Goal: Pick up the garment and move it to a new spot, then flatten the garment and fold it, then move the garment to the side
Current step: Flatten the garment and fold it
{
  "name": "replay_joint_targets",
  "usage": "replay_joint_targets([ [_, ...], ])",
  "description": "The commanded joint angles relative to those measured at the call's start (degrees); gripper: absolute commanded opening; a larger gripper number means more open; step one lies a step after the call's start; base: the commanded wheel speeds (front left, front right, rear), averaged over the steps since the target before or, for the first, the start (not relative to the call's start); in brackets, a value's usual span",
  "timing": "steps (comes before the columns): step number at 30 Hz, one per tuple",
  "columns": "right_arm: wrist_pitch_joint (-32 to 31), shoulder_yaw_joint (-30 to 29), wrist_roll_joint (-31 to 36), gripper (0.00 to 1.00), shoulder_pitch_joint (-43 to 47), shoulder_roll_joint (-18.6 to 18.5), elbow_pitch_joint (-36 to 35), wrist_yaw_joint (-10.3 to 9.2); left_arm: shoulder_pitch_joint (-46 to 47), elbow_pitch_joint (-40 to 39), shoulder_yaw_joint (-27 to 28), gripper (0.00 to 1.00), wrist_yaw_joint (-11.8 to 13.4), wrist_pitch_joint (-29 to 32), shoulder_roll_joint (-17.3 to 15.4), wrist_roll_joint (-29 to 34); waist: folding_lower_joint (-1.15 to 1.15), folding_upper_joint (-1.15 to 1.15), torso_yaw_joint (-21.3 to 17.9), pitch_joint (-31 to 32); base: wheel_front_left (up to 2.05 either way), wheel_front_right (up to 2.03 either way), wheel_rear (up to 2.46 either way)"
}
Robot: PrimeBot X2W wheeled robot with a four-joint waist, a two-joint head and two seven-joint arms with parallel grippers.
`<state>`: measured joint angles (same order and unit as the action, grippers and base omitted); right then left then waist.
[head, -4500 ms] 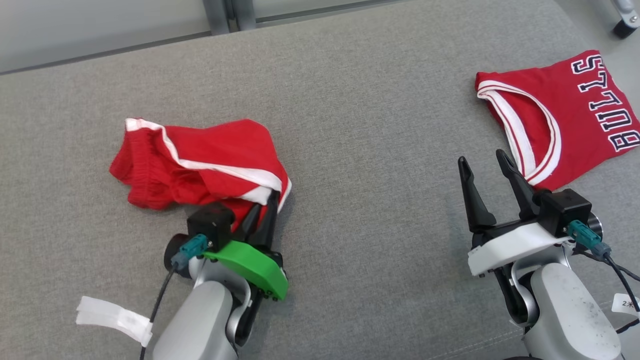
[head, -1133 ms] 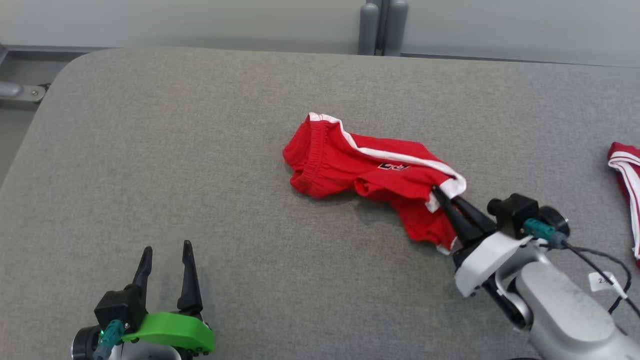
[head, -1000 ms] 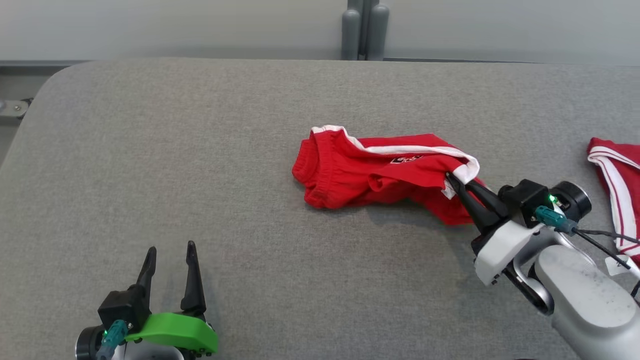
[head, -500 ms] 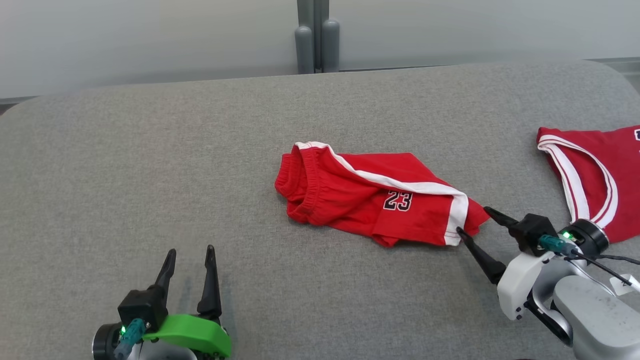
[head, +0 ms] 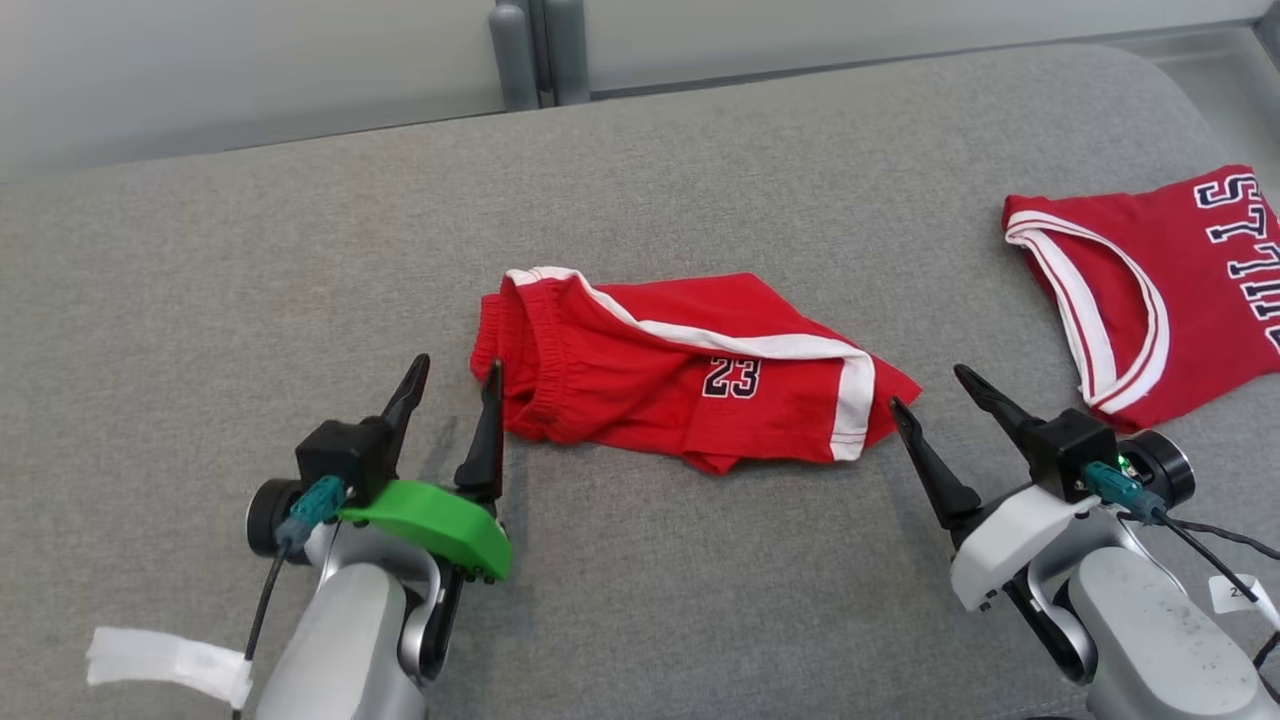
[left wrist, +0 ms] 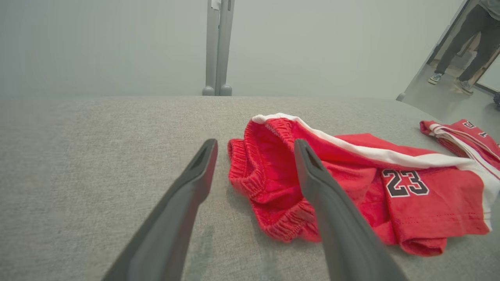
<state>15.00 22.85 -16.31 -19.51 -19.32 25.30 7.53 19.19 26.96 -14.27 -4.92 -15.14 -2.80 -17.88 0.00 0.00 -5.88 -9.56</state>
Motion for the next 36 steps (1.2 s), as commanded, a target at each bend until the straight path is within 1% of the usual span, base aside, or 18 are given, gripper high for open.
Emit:
replay_joint_targets([
  [1,0.19,-0.4,0.65,1.0,0.66,0.48,-0.47,-0.09,2.79,2.66,-0.94,1.0,-0.6,0.04,-0.24,-1.46,0.0,0.0,-2.71,-2.59,0.0,0.0,0.0],
  [7,0.2,-1.25,1.52,1.0,0.38,2.15,-1.29,-0.09,12.08,14.54,-4.51,1.0,-1.9,0.04,-0.25,-10.15,0.0,0.0,-5.22,-4.84,0.0,0.0,0.0],
  [10,0.2,-1.59,1.66,1.0,0.11,2.69,-1.58,-0.09,15.73,18.42,-5.44,1.0,-2.19,0.04,-0.26,-12.43,0.0,0.0,-5.89,-5.84,0.0,0.0,0.0],
  [12,0.21,-1.69,1.85,1.0,0.0,3.06,-1.76,-0.09,17.69,20.94,-6.36,1.0,-2.39,0.04,-0.26,-12.76,0.0,0.0,-6.19,-6.35,0.0,0.0,0.0],
  [17,0.21,-2.12,1.76,1.0,-0.19,3.85,-1.94,-0.09,20.83,24.19,-7.95,1.0,-2.58,0.04,-0.26,-14.4,0.0,0.0,-6.55,-7.02,0.0,0.0,0.0],
  [18,0.21,-2.26,1.67,1.0,-0.24,3.98,-2.02,-0.09,21.11,24.12,-8.14,0.89,-2.61,0.04,-0.26,-14.62,0.0,0.0,-6.52,-7.08,0.0,0.0,0.0],
  [19,0.21,-2.42,1.55,1.0,-0.29,4.11,-2.13,-0.09,21.27,23.7,-8.38,0.36,-2.62,0.03,-0.26,-14.91,0.0,0.0,-6.47,-7.14,0.0,0.0,0.0],
  [20,0.21,-2.59,1.47,1.0,-0.33,4.17,-2.19,-0.09,21.34,23.14,-8.66,0.0,-2.63,0.04,-0.26,-14.85,0.0,0.0,-6.34,-7.17,0.0,0.0,0.0],
  [23,0.21,-3.44,1.29,1.0,0.01,4.36,-2.43,-0.09,20.83,20.37,-7.97,0.0,-2.64,0.04,-0.37,-13.16,0.0,0.0,-5.35,-6.89,0.0,0.0,0.0],
  [28,0.21,-5.01,1.13,1.0,1.27,4.39,-2.17,-0.09,20.68,13.9,-7.44,0.0,-2.61,0.03,-1.51,-9.6,0.0,0.0,-2.14,-5.09,0.0,0.0,0.0],
  [31,0.21,-5.28,1.16,1.0,1.66,4.86,-1.99,-0.09,20.58,9.03,-9.47,0.0,-2.62,0.04,-2.68,-8.33,0.0,0.0,-0.04,-3.51,0.0,0.0,0.0],
  [36,0.19,-6.11,0.98,1.0,3.03,5.8,-1.66,-0.09,15.22,1.18,-13.74,0.0,-2.6,0.04,-5.93,-10.36,0.0,0.0,3.84,-1.06,0.0,0.0,0.0],
])
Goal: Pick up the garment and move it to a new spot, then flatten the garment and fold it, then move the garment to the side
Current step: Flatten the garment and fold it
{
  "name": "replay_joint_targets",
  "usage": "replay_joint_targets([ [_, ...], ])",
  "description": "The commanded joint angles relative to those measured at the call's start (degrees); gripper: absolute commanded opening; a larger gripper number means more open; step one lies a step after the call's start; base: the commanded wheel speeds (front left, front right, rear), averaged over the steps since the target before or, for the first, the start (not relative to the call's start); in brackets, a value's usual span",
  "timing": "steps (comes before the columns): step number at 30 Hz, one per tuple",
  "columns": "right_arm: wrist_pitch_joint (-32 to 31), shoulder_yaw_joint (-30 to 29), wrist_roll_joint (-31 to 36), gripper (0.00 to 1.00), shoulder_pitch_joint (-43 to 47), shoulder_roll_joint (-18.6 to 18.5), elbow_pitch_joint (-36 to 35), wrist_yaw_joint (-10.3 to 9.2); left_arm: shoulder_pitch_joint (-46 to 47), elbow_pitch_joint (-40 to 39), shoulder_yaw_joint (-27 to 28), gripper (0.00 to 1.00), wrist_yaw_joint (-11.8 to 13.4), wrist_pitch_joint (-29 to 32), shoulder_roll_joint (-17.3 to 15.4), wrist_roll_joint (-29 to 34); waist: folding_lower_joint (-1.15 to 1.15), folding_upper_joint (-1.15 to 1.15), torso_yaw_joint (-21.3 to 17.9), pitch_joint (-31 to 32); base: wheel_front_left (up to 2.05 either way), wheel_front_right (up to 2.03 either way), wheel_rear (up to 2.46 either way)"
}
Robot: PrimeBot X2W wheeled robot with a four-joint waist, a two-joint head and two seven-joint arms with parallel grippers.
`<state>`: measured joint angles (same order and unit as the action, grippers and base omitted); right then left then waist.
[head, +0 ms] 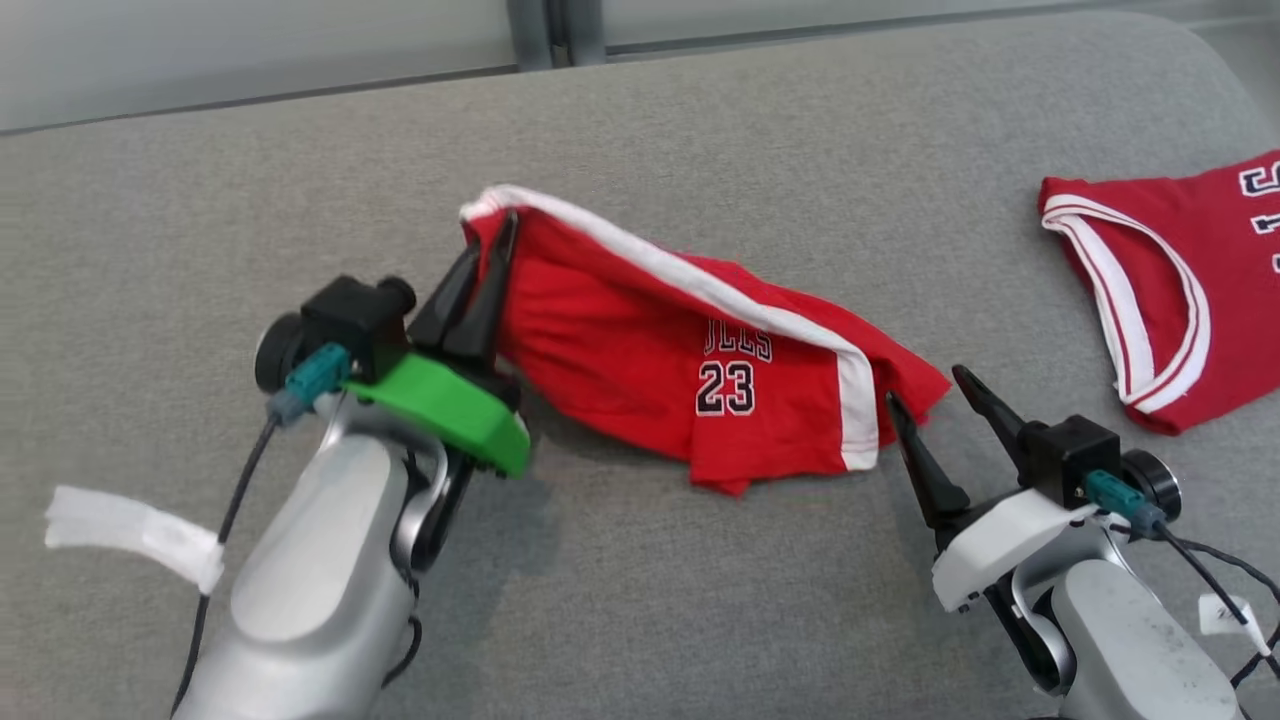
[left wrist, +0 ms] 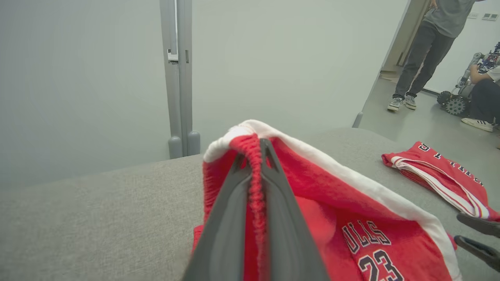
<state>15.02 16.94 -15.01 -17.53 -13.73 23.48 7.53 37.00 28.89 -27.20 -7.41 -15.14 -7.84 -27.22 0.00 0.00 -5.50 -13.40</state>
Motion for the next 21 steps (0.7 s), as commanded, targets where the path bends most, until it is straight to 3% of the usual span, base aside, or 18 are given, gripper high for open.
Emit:
replay_joint_targets([
  [1,0.17,-0.4,-0.37,1.0,1.39,0.4,0.26,-0.09,-4.01,-2.02,-2.05,0.0,-0.11,0.04,-1.82,-1.39,0.0,0.0,4.28,3.18,0.0,0.0,0.0],
  [7,0.16,-0.37,-0.39,1.0,2.48,0.86,0.71,-0.09,-14.66,-3.75,-7.45,0.0,-0.06,0.04,-7.61,-7.7,0.0,0.0,7.96,4.44,0.0,0.0,0.0],
  [13,0.17,0.55,-0.45,1.0,2.47,0.28,1.0,-0.09,-21.24,-0.93,-7.42,0.0,-0.06,0.04,-9.09,-11.97,0.0,0.0,9.23,5.13,0.0,0.0,0.0],
  [14,0.17,0.78,-0.52,1.0,2.56,0.15,1.13,-0.09,-21.82,-0.29,-7.14,0.04,-0.06,0.04,-8.86,-12.49,0.0,0.0,9.23,5.32,0.0,0.0,0.0],
  [16,0.17,1.22,-0.7,1.0,2.94,-0.07,1.15,-0.09,-22.83,1.16,-5.39,0.46,-0.06,0.03,-8.58,-12.68,0.0,0.0,9.14,5.74,0.0,0.0,0.0],
  [17,0.17,1.51,-0.76,1.0,3.08,-0.19,1.11,-0.09,-23.53,2.27,-4.34,0.78,-0.05,0.04,-8.34,-12.44,0.0,0.0,9.03,5.91,0.0,0.0,0.0],
  [18,0.17,2.79,-1.24,1.0,3.31,-0.59,0.67,-0.09,-23.91,3.75,-0.89,1.0,-0.05,0.04,-7.49,-10.79,0.0,0.0,8.83,6.16,0.0,0.0,0.0],
  [21,0.17,5.39,-2.1,1.0,4.14,-2.06,0.11,-0.09,-24.58,4.64,4.65,1.0,0.13,0.03,-5.46,-7.24,0.0,0.0,8.5,6.27,0.0,0.0,0.0],
])
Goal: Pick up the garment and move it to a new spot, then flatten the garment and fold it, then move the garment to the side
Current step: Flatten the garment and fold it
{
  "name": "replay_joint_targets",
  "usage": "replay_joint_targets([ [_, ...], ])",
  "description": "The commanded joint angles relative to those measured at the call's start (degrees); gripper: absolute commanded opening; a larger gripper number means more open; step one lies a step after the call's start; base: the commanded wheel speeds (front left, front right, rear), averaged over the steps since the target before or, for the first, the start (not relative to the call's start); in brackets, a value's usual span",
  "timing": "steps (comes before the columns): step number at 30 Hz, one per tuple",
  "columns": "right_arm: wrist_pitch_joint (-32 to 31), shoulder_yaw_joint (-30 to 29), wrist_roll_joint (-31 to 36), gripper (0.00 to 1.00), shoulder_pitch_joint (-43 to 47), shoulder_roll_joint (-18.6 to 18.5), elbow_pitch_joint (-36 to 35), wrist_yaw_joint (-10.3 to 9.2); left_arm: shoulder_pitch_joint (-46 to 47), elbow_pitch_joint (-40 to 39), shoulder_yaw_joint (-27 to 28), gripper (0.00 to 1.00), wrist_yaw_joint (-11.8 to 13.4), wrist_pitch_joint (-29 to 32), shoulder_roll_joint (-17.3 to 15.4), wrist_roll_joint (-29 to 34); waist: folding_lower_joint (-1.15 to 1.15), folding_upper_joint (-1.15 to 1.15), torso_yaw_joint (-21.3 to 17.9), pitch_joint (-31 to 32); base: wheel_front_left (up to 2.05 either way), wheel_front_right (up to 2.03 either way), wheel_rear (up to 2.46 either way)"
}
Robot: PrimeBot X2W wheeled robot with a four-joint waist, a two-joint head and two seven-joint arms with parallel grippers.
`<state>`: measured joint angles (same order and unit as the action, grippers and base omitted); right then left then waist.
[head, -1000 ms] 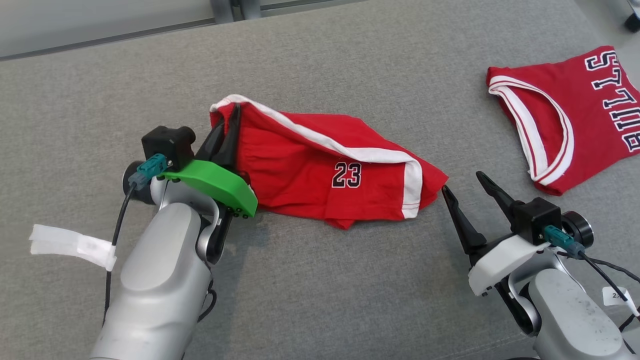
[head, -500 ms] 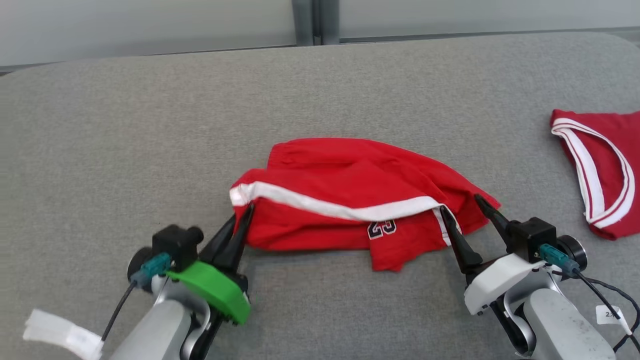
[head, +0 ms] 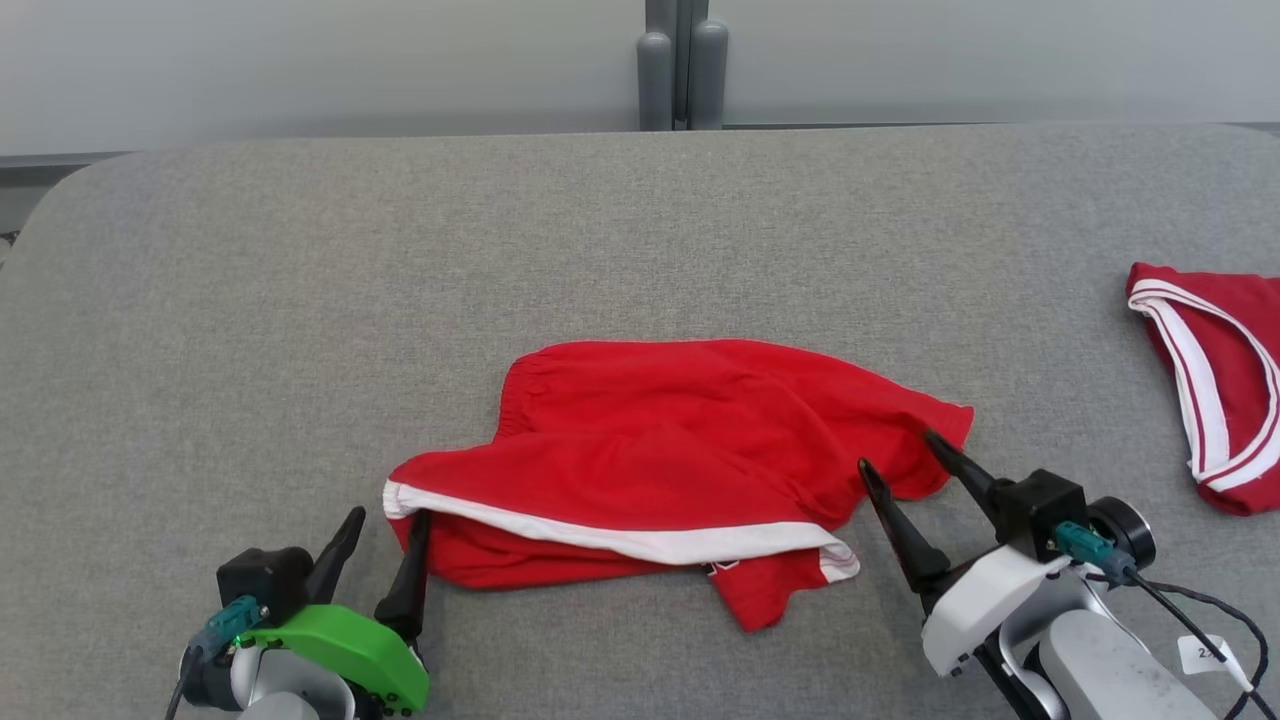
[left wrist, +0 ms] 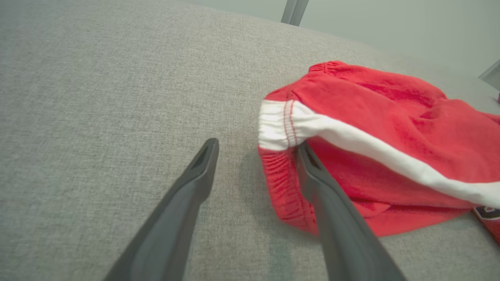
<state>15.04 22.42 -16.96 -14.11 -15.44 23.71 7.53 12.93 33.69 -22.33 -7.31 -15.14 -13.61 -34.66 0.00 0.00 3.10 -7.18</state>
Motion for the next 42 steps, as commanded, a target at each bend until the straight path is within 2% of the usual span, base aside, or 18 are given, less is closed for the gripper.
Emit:
replay_joint_targets([
  [1,0.15,0.73,-0.49,1.0,1.1,-0.81,-0.37,-0.09,-1.01,0.09,1.48,1.0,0.06,0.04,0.9,1.36,0.0,0.0,-0.22,0.08,0.0,0.0,0.0],
  [8,0.16,8.06,-4.46,1.0,3.77,-2.93,-3.23,-0.09,-3.37,-2.35,12.68,1.0,0.64,0.03,4.98,9.85,0.0,0.0,-1.16,0.1,0.0,0.0,0.0],
  [12,0.16,12.95,-6.98,1.0,4.86,-4.15,-4.15,-0.09,-4.71,-3.52,17.29,1.0,0.55,0.04,7.33,13.57,0.0,0.0,-0.92,0.17,0.0,0.0,0.0],
  [21,0.16,17.69,-9.27,1.0,3.31,-6.55,-2.09,-0.09,-5.11,-2.73,21.23,1.0,-0.08,0.04,9.74,17.95,0.0,0.0,0.6,-0.09,0.0,0.0,0.0],
  [27,0.16,19.67,-10.02,1.0,2.32,-6.72,-0.54,-0.09,-5.13,-1.61,20.23,1.0,-0.23,0.04,10.16,18.24,0.0,0.0,1.13,0.16,0.0,0.0,0.0],
  [29,0.16,20.26,-10.23,0.38,1.73,-6.5,0.13,-0.09,-5.09,-1.49,19.55,1.0,-0.23,0.04,10.18,17.79,0.0,0.0,1.24,0.27,0.0,0.0,0.0],
  [30,0.16,20.8,-10.77,0.0,1.46,-6.27,0.82,-0.09,-4.93,-1.42,18.91,1.0,-0.22,0.04,10.26,17.68,0.0,0.0,1.28,0.38,0.0,0.0,0.0],
  [35,0.16,17.96,-9.82,0.0,-0.23,-6.81,-0.09,-0.09,-4.47,-0.54,16.77,1.0,-0.22,0.04,10.37,16.78,0.0,0.0,0.87,0.5,0.0,0.0,0.0],
  [42,0.16,9.55,-5.23,0.0,-3.11,-6.22,-4.07,-0.09,-3.78,0.35,15.6,1.0,-0.23,0.04,9.97,15.67,0.0,0.0,-0.23,0.63,0.0,0.0,0.0],
])
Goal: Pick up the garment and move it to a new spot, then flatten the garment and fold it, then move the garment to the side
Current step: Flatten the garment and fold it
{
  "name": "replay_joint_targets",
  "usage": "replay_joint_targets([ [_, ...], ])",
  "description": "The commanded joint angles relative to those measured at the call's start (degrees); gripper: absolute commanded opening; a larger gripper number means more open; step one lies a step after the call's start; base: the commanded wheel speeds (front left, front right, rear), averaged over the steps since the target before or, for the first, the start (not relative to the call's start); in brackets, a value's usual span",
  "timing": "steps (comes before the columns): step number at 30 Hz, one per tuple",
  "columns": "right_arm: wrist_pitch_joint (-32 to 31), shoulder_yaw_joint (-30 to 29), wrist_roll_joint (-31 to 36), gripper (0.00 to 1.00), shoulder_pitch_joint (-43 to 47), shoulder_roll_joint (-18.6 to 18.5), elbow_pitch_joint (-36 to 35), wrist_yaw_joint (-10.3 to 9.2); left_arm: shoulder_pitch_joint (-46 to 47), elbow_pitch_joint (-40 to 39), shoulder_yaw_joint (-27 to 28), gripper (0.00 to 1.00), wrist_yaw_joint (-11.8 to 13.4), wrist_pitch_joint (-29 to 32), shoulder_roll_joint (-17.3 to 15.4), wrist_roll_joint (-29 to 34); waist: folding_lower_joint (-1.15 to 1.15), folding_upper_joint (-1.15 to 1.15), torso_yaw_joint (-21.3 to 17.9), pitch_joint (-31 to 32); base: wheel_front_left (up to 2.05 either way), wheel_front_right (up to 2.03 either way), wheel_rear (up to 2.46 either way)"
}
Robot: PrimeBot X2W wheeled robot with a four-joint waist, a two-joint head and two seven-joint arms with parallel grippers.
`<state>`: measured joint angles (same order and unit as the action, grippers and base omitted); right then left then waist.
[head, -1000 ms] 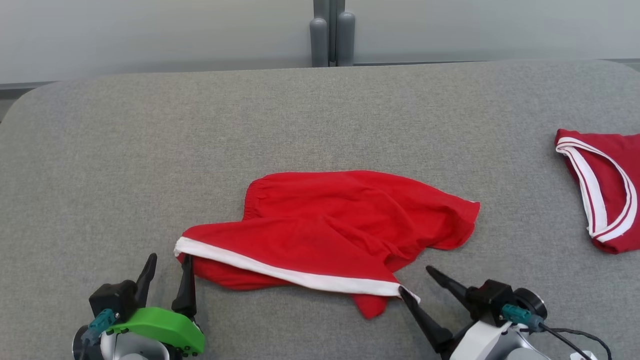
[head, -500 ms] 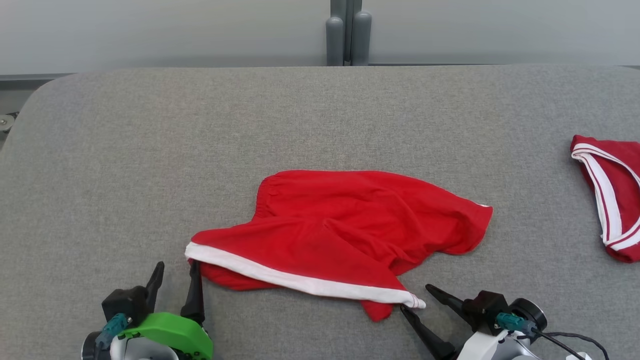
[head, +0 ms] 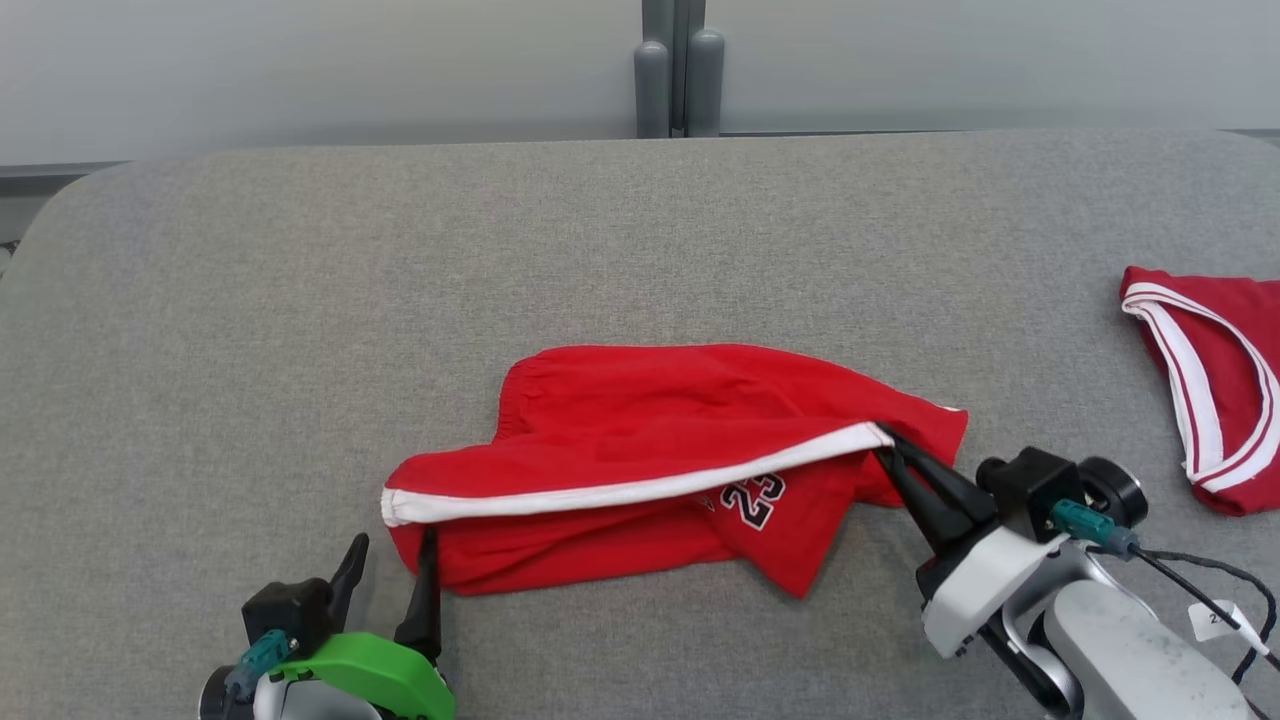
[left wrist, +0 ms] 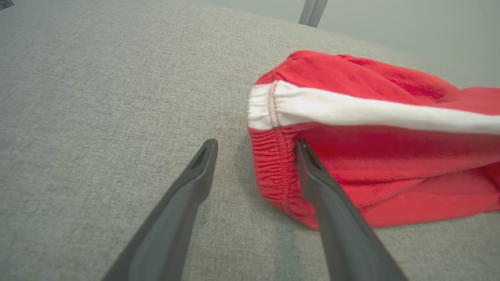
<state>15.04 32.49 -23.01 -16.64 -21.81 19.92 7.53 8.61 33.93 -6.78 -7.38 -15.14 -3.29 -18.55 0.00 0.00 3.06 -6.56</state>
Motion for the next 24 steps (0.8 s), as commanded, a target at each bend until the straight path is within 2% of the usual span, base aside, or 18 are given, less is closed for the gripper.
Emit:
replay_joint_targets([
  [1,0.16,-1.4,1.69,0.0,-1.18,0.31,-0.78,-0.09,0.6,0.13,-0.02,1.0,-0.16,0.04,-0.35,-0.45,0.0,0.0,-0.29,0.02,0.0,0.0,0.0],
  [4,0.16,-2.92,4.58,0.0,-3.58,0.28,-1.75,-0.09,0.76,0.04,-0.34,1.0,-0.16,0.04,-0.3,-0.63,0.0,0.0,-0.41,-0.05,0.0,0.0,0.0],
  [13,0.16,-1.86,14.01,0.0,-11.52,-2.39,-1.48,-0.1,1.83,0.07,-1.96,1.0,-0.17,0.04,-0.02,-1.26,0.0,0.0,0.4,-0.91,0.0,0.0,0.0],
  [18,0.15,-0.65,12.65,0.0,-7.06,-2.41,0.39,-0.1,0.97,0.13,-1.74,1.0,-0.17,0.04,0.05,-1.37,0.0,0.0,0.12,-0.6,0.0,0.0,0.0],
  [20,0.16,-0.14,10.62,0.95,-5.34,-2.14,1.48,-0.1,0.51,0.17,-1.53,1.0,-0.17,0.04,0.08,-1.42,0.0,0.0,-0.16,-0.23,0.0,0.0,0.0],
  [21,0.16,-0.26,9.79,1.0,-4.23,-1.99,2.0,-0.09,0.29,0.12,-1.4,1.0,-0.17,0.04,0.09,-1.38,0.0,0.0,-0.31,-0.02,0.0,0.0,0.0],
  [24,0.16,-1.22,7.57,1.0,-0.38,-1.36,3.01,-0.09,-0.22,0.06,-0.9,1.0,-0.17,0.04,0.09,-1.28,0.0,0.0,-0.92,0.61,0.0,0.0,0.0],
])
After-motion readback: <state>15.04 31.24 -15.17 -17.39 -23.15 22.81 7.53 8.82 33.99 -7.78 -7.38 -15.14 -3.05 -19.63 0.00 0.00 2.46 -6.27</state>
